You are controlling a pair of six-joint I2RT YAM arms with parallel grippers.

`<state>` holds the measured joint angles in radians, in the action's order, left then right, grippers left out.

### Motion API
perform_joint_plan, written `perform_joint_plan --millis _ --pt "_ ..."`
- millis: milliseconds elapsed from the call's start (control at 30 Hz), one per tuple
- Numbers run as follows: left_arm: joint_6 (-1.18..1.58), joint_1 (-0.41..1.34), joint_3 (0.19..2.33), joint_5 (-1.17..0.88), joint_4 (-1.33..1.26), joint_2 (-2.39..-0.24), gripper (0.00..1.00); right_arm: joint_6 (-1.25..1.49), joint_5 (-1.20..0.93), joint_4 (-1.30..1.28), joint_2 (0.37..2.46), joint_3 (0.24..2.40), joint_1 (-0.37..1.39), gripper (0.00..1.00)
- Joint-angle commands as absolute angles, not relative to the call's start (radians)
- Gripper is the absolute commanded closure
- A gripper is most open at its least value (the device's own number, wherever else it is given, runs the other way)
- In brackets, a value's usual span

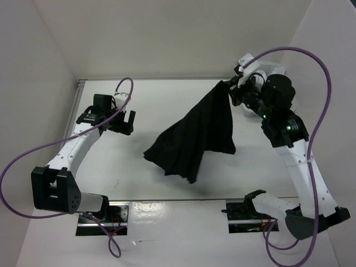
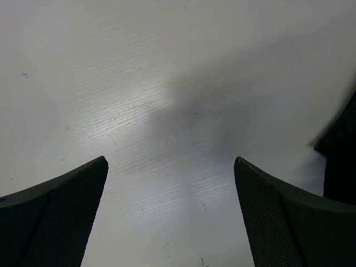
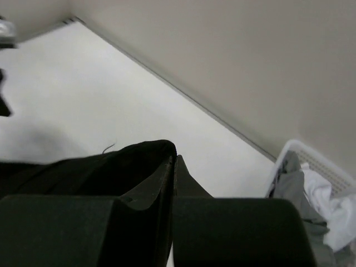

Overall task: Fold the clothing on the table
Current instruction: Flatten the skirt out

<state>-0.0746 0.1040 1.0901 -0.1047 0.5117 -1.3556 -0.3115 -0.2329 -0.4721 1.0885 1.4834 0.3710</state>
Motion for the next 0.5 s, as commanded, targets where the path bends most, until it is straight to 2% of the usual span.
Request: perform_joint_plan --millis 0,233,467 --pt "-0.123 0.107 1.106 -0.190 0.522 -1.341 0.00 -0.295 -0.193 -0.390 1.204 1.419 0.313 1.00" --pt "-0.152 0.107 1.097 -0.278 0.531 -1.301 0.00 -0.295 -0.215 -0.374 1.249 1.358 0.327 1.00" --pt "-0.198 0.176 1.051 -0.325 0.485 -1.155 0.00 -0.295 -0.137 -0.416 1.325 1.419 0.543 1.00"
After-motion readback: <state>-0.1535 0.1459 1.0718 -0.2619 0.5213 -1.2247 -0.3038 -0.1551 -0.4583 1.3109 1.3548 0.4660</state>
